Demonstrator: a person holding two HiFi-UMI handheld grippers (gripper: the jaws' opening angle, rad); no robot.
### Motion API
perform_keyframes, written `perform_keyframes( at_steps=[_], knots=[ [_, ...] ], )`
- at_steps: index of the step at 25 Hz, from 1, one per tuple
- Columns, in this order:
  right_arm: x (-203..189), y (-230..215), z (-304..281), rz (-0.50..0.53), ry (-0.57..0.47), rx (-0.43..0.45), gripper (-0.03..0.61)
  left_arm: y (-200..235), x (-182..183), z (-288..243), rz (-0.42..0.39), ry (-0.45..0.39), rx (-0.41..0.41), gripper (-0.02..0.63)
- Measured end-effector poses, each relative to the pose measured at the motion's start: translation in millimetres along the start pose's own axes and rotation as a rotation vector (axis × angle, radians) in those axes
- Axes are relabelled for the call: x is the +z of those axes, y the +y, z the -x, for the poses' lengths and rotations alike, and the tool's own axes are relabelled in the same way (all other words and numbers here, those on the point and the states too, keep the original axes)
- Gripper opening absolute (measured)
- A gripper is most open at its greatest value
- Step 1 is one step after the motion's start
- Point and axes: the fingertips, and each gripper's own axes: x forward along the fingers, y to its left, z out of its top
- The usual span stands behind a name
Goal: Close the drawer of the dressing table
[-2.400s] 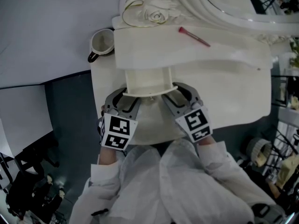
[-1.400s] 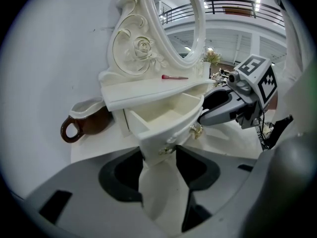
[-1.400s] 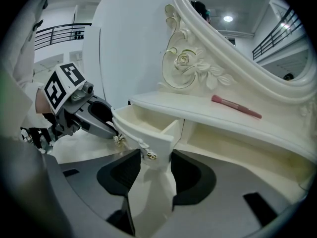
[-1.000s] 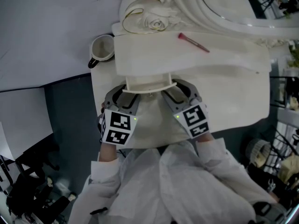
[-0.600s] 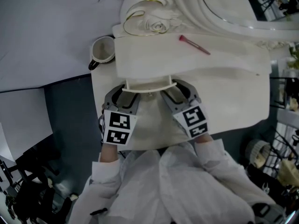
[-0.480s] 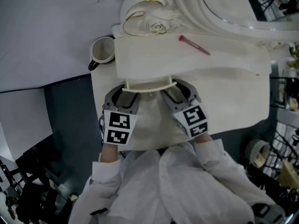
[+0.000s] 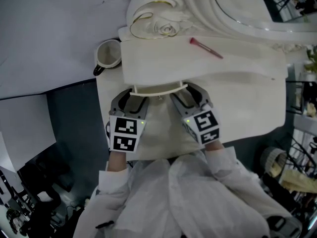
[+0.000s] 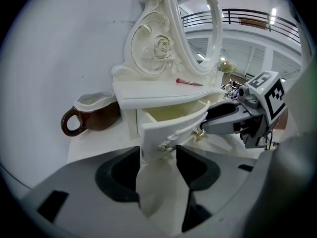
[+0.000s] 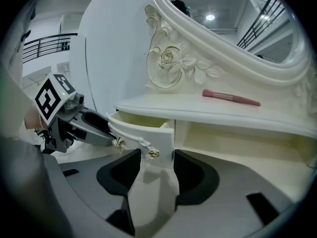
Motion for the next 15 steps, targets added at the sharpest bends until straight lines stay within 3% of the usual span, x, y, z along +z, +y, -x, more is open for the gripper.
perform_keyframes(
  at_steps=[15],
  knots=[
    [7.9,-4.4,-7.5,-0.018,-0.012,-0.015,0.193,8.3,8.0,-5.2,-0.004,0.003,0.027,0.215]
  ],
)
